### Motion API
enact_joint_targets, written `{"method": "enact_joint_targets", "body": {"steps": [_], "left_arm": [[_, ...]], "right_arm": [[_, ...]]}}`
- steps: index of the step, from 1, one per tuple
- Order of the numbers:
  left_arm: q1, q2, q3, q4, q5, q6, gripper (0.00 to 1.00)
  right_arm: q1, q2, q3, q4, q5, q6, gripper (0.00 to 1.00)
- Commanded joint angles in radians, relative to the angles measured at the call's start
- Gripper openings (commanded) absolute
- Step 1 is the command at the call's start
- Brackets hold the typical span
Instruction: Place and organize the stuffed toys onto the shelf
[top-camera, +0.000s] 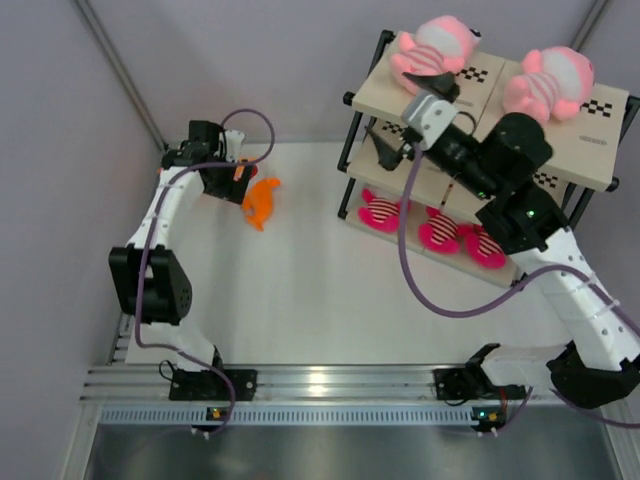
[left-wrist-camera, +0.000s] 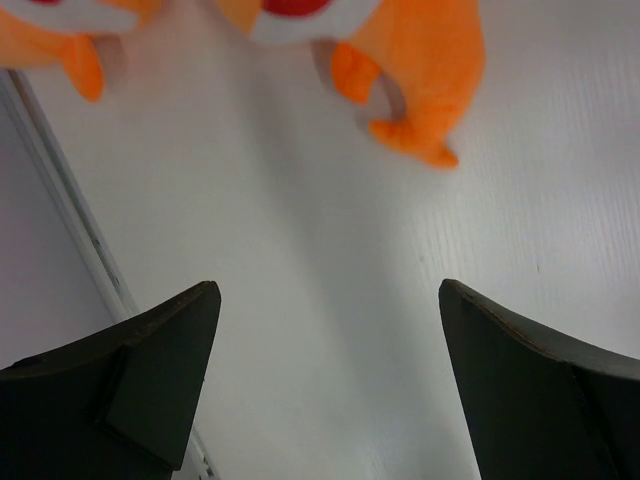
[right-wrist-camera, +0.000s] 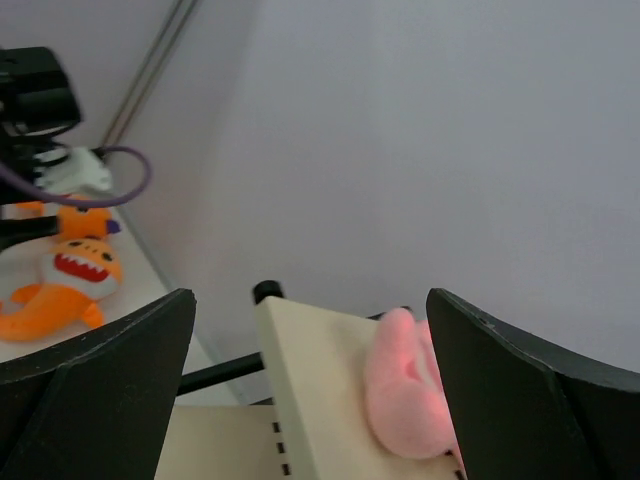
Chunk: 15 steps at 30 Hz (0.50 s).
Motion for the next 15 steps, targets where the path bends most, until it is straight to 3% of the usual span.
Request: {"method": "enact_joint_targets", "body": {"steps": [1,8,12,15], "left_arm": [[-0.016,0.166,0.172,0.148,-0.101,-0.105,0.97],[-0.019,0.564,0.58,0.165,-0.22,-0.139,0.96],[-0.019,0.696,0.692,0.175,-0.21,-0.143,0.95],[-0.018,0.76,0.719,0.177,-0.197,-0.154,0.81]], "right_arm": [[0.1,-0.01,-0.059,0.098,0.049,-0.019,0.99],[0.244,-0.059,-0.25,0.167,0.049,-0.036,1.0],[0.307,-0.1,-0.356,0.204,0.054,-0.027,0.99],[0.346,-0.134,-0.443,0.221,0.063,0.002,0.99]]}}
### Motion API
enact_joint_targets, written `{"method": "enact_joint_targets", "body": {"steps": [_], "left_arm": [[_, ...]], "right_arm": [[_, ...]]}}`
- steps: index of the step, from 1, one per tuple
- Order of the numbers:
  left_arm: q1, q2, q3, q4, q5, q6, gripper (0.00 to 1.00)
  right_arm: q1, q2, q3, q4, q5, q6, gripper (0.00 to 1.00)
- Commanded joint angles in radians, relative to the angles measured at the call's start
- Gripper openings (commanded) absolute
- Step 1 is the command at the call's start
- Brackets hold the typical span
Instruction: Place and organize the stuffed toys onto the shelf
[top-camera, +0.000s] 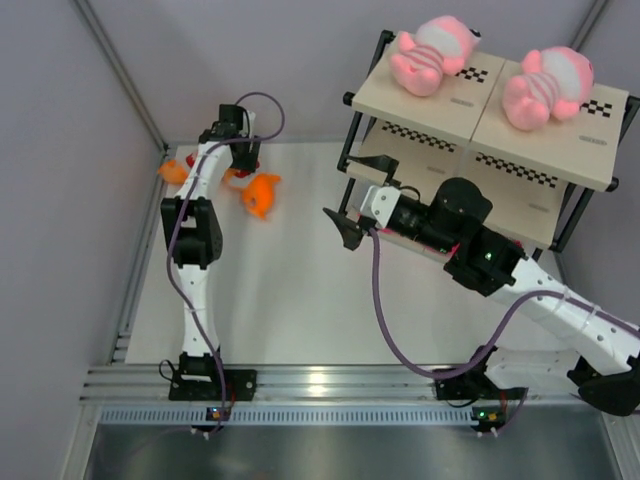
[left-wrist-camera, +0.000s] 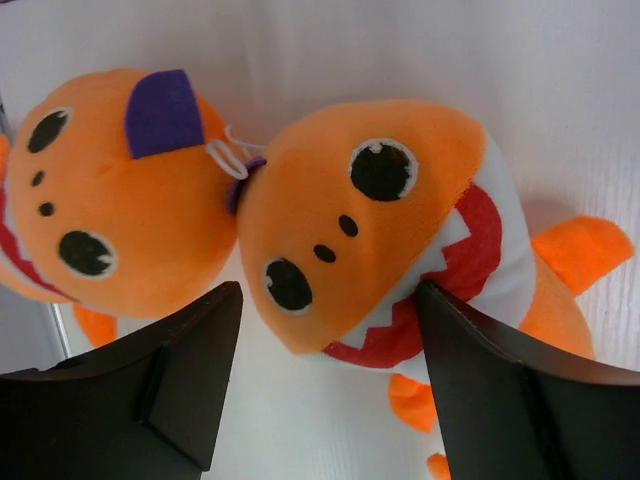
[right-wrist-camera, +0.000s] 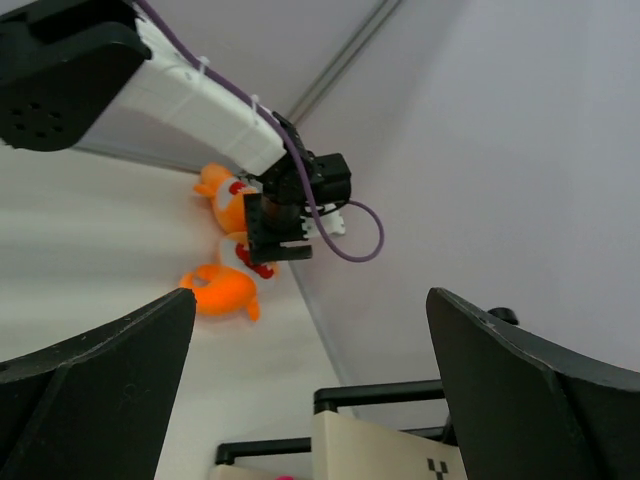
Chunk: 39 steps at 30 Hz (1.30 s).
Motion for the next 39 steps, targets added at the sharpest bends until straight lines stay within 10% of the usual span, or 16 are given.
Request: {"method": "enact_joint_targets", "body": {"steps": [1,7,14,25,39], "left_arm": [[0.003,0.049,0.048,0.024,-0.01,-0.027,0.75],[0.003,-0.012,-0.094,0.024,0.154,-0.046,0.0],[0.004,-0.283,-0.355,0.022,0.269,-0.087,0.0],[0.001,-0.984,-0.907,0.02,0.495,-0.084,0.0],[0.003,-1.262,-1.003,-0.01,0.533,-0.145,0.0]], "right_arm": [[0.048,-0.057,-0.065,0.09,0.023,0.036,0.99],[0.093,-0.099,-0.182,0.114,0.077,0.134,1.0],[0.122,-0.079,-0.226,0.114,0.166,0.247,0.97],[0.18,0.209,-0.259,0.264,0.364,0.975,0.86],[0.208,0.527,-0.184,0.506,0.197,1.387,0.88]]}}
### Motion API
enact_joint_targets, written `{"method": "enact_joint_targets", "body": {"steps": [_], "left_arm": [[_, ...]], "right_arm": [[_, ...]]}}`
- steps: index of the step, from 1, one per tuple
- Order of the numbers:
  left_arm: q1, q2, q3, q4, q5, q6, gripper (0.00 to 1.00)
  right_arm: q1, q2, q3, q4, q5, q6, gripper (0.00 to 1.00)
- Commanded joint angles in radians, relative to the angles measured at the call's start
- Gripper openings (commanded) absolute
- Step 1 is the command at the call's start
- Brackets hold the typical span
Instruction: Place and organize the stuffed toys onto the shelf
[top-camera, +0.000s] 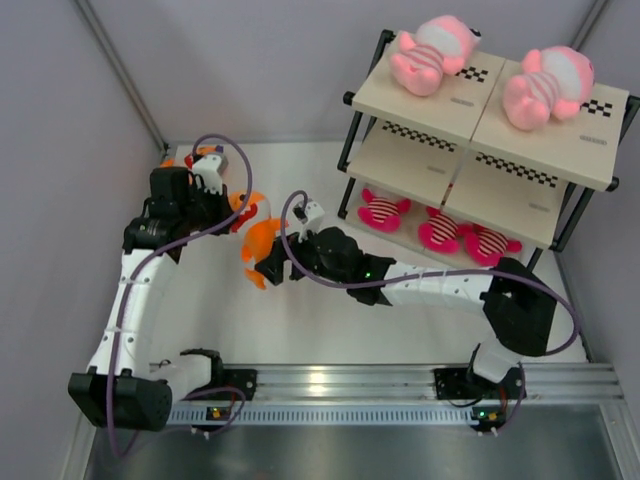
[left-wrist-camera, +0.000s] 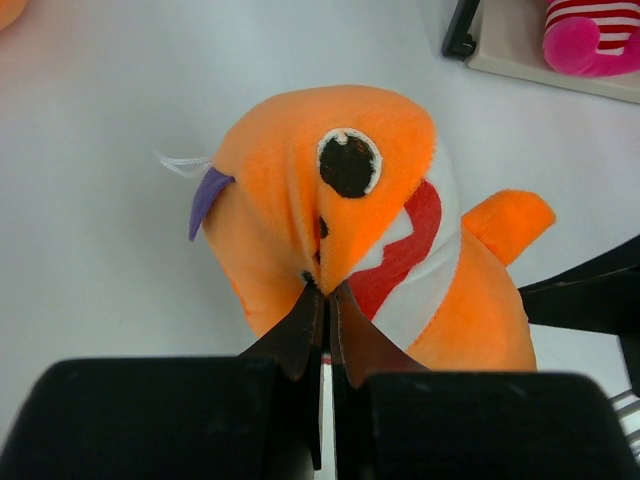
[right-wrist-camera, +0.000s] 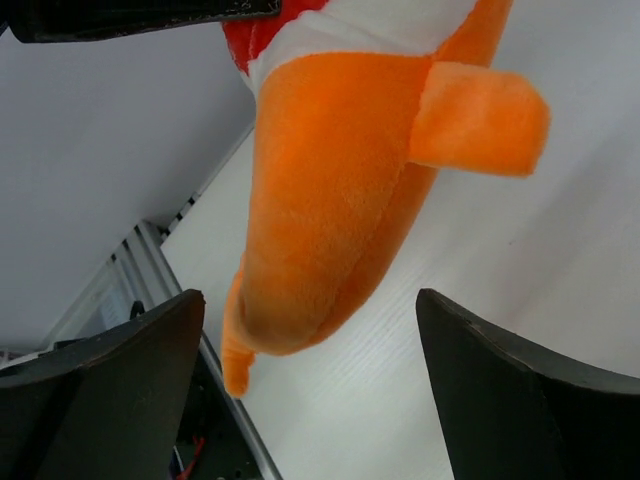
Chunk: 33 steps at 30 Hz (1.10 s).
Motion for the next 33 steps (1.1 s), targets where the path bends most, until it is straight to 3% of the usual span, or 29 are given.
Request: {"method": "enact_joint_targets", "body": {"steps": [1,2,4,5,7,8,10,11,12,14,16,20,24,29,33], "left_arm": [[0.0,-0.022,0.0,0.008,0.044,-0.036,0.0],[0.0,-0.022,0.004,0.008,0.044,-0.038,0.0],[0.0,-0.027,0.013,0.005,0.049,-0.038,0.0],[0.0,-0.027,0.017,0.0,0.06,-0.038,0.0],[0.0,-0.022,0.036,-0.029,0.101,-0.022,0.0],[0.0,-0.018,0.046,-0.044,0.118,-0.01,0.03],[0.0,-0.002,0.083,-0.098,0.139,0.021,0.25],[0.0,0.001,0.095,-0.115,0.147,0.028,0.48],[0.0,0.004,0.106,-0.124,0.141,0.041,0.56],[0.0,0.005,0.138,-0.153,0.111,0.042,0.62],[0.0,0.008,0.178,-0.176,0.051,0.039,0.64],[0.0,-0.005,0.211,-0.212,-0.005,0.068,0.66],[0.0,-0.015,0.195,-0.21,-0.011,0.064,0.66],[0.0,-0.016,0.188,-0.21,0.009,0.061,0.66],[0.0,-0.025,0.197,-0.209,-0.009,0.07,0.66]], "right_arm": [[0.015,0.057,0.061,0.164,-0.074,0.125,0.84],[0.015,0.071,0.069,0.178,-0.074,0.133,0.67],[0.013,0.094,0.09,0.178,-0.103,0.141,0.42],[0.011,0.092,0.083,0.189,-0.1,0.153,0.22],[-0.001,0.06,0.032,0.242,-0.088,0.173,0.04],[-0.007,0.043,0.008,0.258,-0.086,0.208,0.0],[-0.034,-0.029,-0.082,0.313,-0.065,0.248,0.0],[-0.042,-0.056,-0.115,0.318,-0.049,0.269,0.0],[-0.053,-0.12,-0.143,0.31,-0.023,0.271,0.0],[-0.073,-0.199,-0.198,0.231,-0.002,0.245,0.0],[-0.103,-0.32,-0.195,0.133,-0.011,0.193,0.0],[-0.163,-0.512,-0.131,-0.282,-0.014,0.103,0.0],[-0.235,-0.772,-0.178,-0.481,0.101,0.129,0.0],[-0.36,-1.013,-0.249,-0.581,0.28,0.098,0.0],[-0.493,-1.014,-0.18,-0.684,0.311,0.049,0.0]]}}
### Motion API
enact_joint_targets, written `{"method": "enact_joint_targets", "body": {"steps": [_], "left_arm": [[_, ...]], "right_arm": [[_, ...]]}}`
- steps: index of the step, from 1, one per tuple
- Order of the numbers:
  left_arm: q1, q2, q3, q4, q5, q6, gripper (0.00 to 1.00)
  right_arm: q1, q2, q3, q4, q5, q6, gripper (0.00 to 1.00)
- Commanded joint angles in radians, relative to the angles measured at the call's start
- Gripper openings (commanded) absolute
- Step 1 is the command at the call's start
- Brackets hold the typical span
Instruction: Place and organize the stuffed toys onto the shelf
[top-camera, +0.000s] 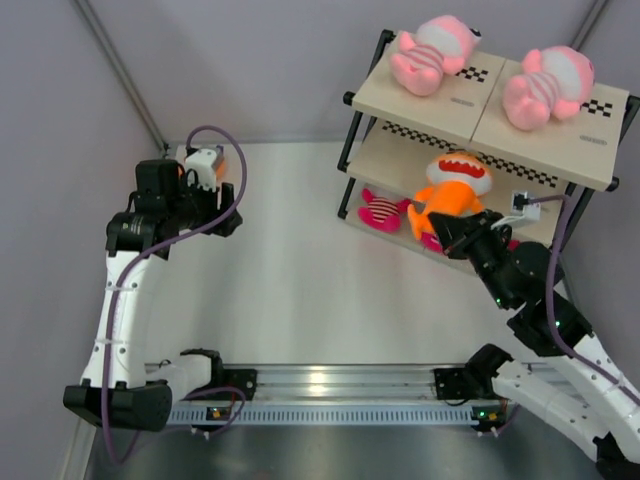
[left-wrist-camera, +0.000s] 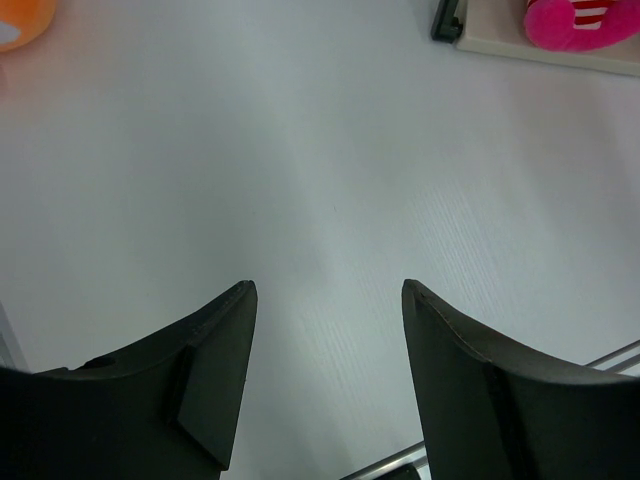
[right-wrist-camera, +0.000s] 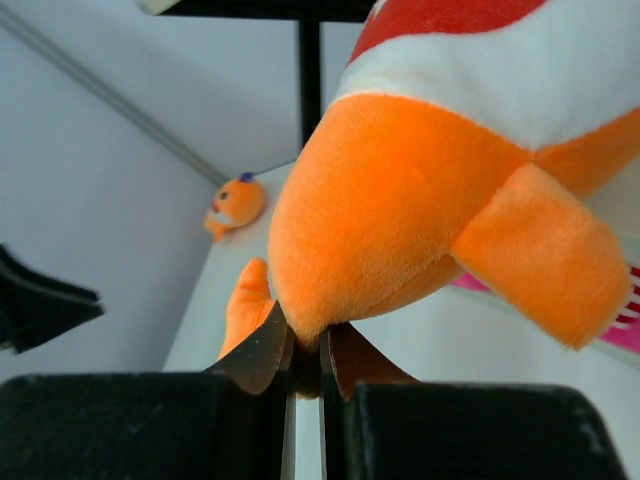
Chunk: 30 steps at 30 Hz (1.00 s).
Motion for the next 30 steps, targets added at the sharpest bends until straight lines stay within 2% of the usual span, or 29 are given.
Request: {"method": "enact_joint_targets", "body": {"steps": [1,4,7,11,14,18,19,22,23,26,30], "left_arm": [[-0.001,-0.028,0.021,-0.002,-0.015,0.013,0.66],[-0.001,-0.041,0.019,-0.001,-0.025,0.016,0.66],[-0.001,-0.048,0.018,-0.001,-0.028,0.016,0.66],[-0.001,-0.051,0.018,-0.001,-0.034,0.019,0.66],[-0.001,-0.053,0.019,-0.002,-0.032,0.022,0.66],[-0.001,-0.051,0.018,-0.001,-0.034,0.025,0.66],[-0.001,-0.051,0.016,-0.002,-0.035,0.025,0.66],[-0.001,-0.045,0.013,-0.002,-0.034,0.027,0.66],[-0.001,-0.042,0.011,-0.001,-0.034,0.028,0.66],[-0.001,-0.035,0.005,-0.001,-0.038,0.05,0.66],[-0.001,-0.009,-0.012,0.002,-0.064,0.093,0.66]], "right_arm": [[-0.112,0.044,0.067,-0.171,0.06,-0.096,0.0],[-0.207,0.101,0.109,-0.216,0.026,-0.16,0.0],[-0.31,0.104,0.069,-0.167,0.01,-0.191,0.0],[-0.459,0.112,0.014,-0.048,-0.124,-0.181,0.0],[-0.568,0.15,-0.001,-0.025,-0.225,-0.184,0.0],[-0.666,0.181,0.012,-0.035,-0.27,-0.199,0.01],[-0.674,0.182,0.017,-0.043,-0.27,-0.214,0.04],[-0.683,0.182,0.041,-0.086,-0.24,-0.234,0.27],[-0.683,0.181,0.048,-0.098,-0.226,-0.234,0.4],[-0.683,0.162,0.063,-0.141,-0.243,-0.231,0.57],[-0.683,0.119,0.1,-0.227,-0.211,-0.227,0.64]]}}
